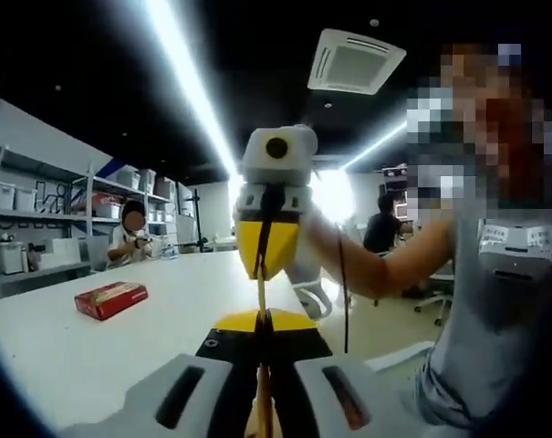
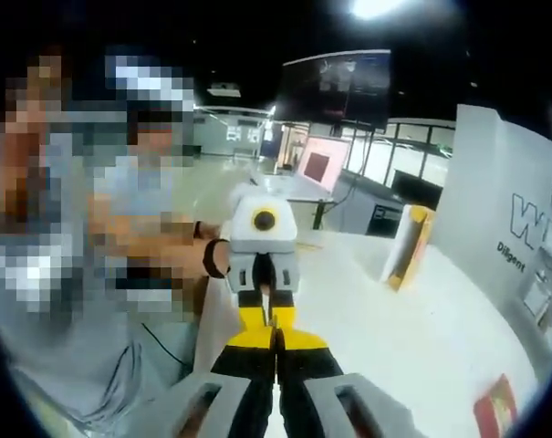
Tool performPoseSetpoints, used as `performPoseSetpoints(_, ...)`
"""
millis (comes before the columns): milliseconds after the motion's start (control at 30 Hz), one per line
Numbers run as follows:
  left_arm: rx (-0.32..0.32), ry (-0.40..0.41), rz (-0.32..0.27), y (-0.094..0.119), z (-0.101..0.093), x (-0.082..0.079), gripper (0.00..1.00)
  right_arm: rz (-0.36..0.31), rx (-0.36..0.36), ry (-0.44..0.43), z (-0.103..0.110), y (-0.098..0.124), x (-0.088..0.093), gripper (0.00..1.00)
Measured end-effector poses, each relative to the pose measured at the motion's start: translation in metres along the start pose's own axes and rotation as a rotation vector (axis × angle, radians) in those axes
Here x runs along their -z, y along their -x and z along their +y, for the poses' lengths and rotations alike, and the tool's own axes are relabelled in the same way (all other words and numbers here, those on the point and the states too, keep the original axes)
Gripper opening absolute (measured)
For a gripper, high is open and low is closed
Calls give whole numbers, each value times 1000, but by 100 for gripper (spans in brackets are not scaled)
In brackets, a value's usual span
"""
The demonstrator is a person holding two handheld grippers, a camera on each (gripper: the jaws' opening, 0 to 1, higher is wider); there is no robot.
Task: Tear open the coffee pouch, take out the coffee, and pour the coffee from the pouch into the cup
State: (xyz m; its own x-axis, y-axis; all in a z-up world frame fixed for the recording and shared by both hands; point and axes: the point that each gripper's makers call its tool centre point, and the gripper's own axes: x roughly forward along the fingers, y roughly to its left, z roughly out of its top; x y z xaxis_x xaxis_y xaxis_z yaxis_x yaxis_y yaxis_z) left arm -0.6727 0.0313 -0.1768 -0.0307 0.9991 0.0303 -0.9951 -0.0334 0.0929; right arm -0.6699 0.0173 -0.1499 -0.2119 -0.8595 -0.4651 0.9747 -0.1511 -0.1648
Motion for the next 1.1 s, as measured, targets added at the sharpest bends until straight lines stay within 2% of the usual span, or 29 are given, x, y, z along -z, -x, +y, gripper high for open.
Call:
performPoseSetpoints(333, -5, 17, 17, 10, 1, 16, 4, 9, 12, -4, -4, 7, -3, 0)
performPoseSetpoints(667, -3, 52, -6, 17, 0, 26, 4, 7, 24, -12, -7, 14, -3, 0)
performPoseSetpoints(967, -14, 55, 8, 23, -3, 40, 4, 5, 32, -22, -5, 17, 0, 0)
performPoseSetpoints(1100, -16, 65, -3, 27, -3, 41, 4, -5, 35, -27, -6, 19, 0, 0)
